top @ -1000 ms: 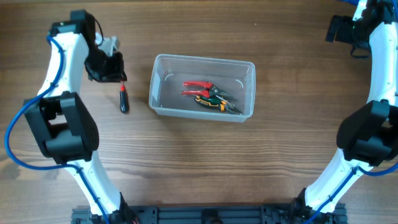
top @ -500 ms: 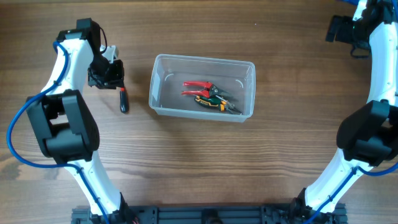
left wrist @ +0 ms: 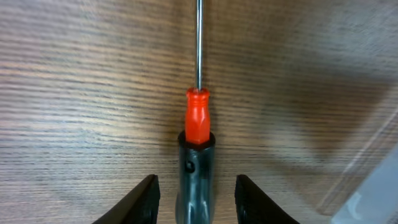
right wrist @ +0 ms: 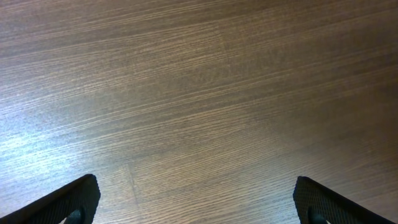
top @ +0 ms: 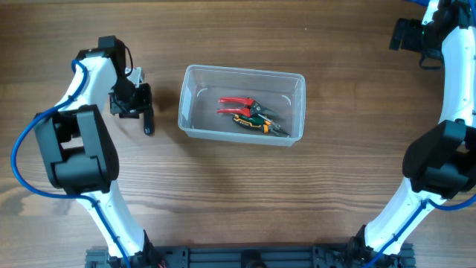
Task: Pack container
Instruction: 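Grasp the red-handled screwdriver with the left gripper, then place the red screwdriver into the container and release it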
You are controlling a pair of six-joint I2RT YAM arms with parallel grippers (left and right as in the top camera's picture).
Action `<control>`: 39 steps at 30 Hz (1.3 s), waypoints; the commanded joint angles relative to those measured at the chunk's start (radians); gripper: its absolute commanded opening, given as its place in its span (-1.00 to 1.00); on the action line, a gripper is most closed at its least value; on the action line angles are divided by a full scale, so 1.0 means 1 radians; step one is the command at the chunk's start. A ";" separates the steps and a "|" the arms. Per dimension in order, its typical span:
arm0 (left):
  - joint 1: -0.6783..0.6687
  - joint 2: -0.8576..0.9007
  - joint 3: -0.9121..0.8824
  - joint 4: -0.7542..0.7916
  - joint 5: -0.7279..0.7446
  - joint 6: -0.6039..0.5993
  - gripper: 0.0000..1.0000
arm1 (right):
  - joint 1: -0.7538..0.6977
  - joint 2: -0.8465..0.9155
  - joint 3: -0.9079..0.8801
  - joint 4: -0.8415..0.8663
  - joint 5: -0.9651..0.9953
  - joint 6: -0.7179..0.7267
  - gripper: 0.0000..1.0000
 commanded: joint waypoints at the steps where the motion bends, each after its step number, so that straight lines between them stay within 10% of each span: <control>1: -0.003 0.004 -0.046 0.032 -0.005 -0.006 -0.16 | 0.003 -0.016 0.010 0.003 -0.013 -0.003 0.99; 9: -0.005 0.004 -0.133 0.098 -0.001 -0.029 -0.14 | 0.003 -0.016 0.010 0.003 -0.013 -0.003 0.99; 12: -0.005 0.004 -0.133 0.096 0.006 -0.029 -0.70 | 0.003 -0.016 0.010 0.003 -0.013 -0.003 1.00; 20: -0.005 0.002 -0.117 0.087 0.021 -0.029 -0.92 | 0.003 -0.016 0.010 0.003 -0.013 -0.003 0.99; 31: -0.016 -0.093 0.445 -0.117 0.080 -0.016 -0.92 | 0.003 -0.016 0.010 0.003 -0.013 -0.003 0.99; 39: -0.217 -0.165 0.540 -0.212 0.385 0.456 -0.92 | 0.003 -0.016 0.010 0.003 -0.013 -0.003 0.99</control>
